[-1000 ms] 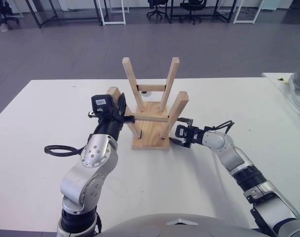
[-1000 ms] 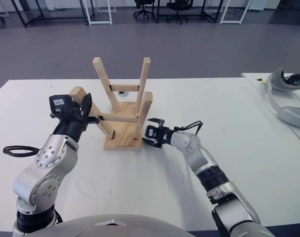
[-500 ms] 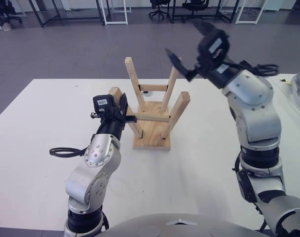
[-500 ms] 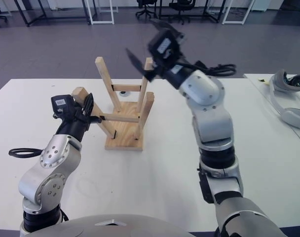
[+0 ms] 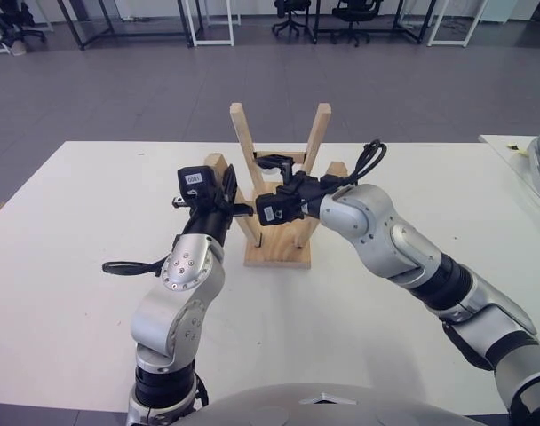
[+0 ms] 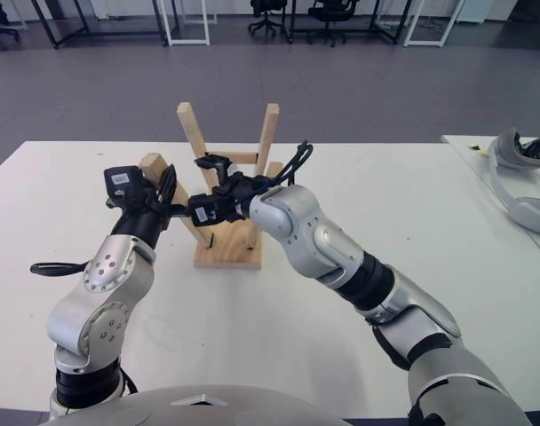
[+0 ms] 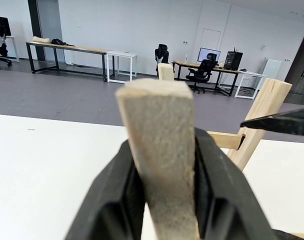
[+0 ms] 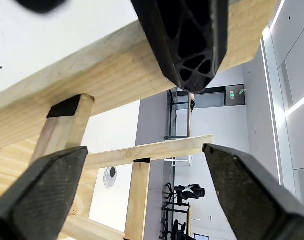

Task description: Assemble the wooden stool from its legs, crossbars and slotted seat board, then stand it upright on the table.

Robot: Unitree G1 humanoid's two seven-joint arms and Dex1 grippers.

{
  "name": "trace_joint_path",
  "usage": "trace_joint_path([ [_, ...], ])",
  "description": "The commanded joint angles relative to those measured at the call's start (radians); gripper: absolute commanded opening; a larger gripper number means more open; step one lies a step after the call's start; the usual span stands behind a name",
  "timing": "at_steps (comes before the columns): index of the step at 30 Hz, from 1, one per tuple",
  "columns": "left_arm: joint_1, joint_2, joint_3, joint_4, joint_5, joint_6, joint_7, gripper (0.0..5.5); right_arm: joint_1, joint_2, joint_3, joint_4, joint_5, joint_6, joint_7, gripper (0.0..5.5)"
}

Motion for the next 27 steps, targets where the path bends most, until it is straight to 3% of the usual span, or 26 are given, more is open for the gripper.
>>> trace_joint_path([
  [1,0.083,0.045,-0.070,0.108,0.034,0.161,-0.036,1.04,0.080,0.008,0.040,0.050,0.007,0.000,0.088,4.32],
  [5,0.087,0.035,-0.047,0.092,0.039,0.180,-0.030,1.04,0.108,0.028,0.031,0.055,0.014,0.032,0.114,4.32],
  [10,-0.022,0.013,0.022,-0.120,-0.025,0.264,-0.062,2.18,0.104,0.064,-0.036,0.050,0.013,0.039,0.074,4.32],
  [17,-0.353,0.048,0.314,-0.293,-0.147,0.392,-0.147,3.36,0.063,0.146,-0.165,-0.021,0.012,0.053,-0.011,4.32],
  [20,-0.576,0.118,0.480,-0.249,-0.244,0.411,-0.206,3.69,-0.001,0.198,-0.331,-0.105,0.101,0.102,-0.036,4.32],
  [22,-0.644,0.227,0.574,-0.146,-0.285,0.399,-0.284,3.69,-0.099,0.293,-0.563,-0.135,0.293,0.200,-0.067,4.32],
  [24,-0.652,0.319,0.605,-0.026,-0.301,0.376,-0.367,3.69,-0.182,0.323,-0.783,-0.080,0.473,0.295,-0.089,4.32],
  [27,-0.655,0.366,0.577,0.116,-0.313,0.344,-0.446,3.69,-0.207,0.316,-0.924,-0.013,0.628,0.421,-0.088,4.32],
])
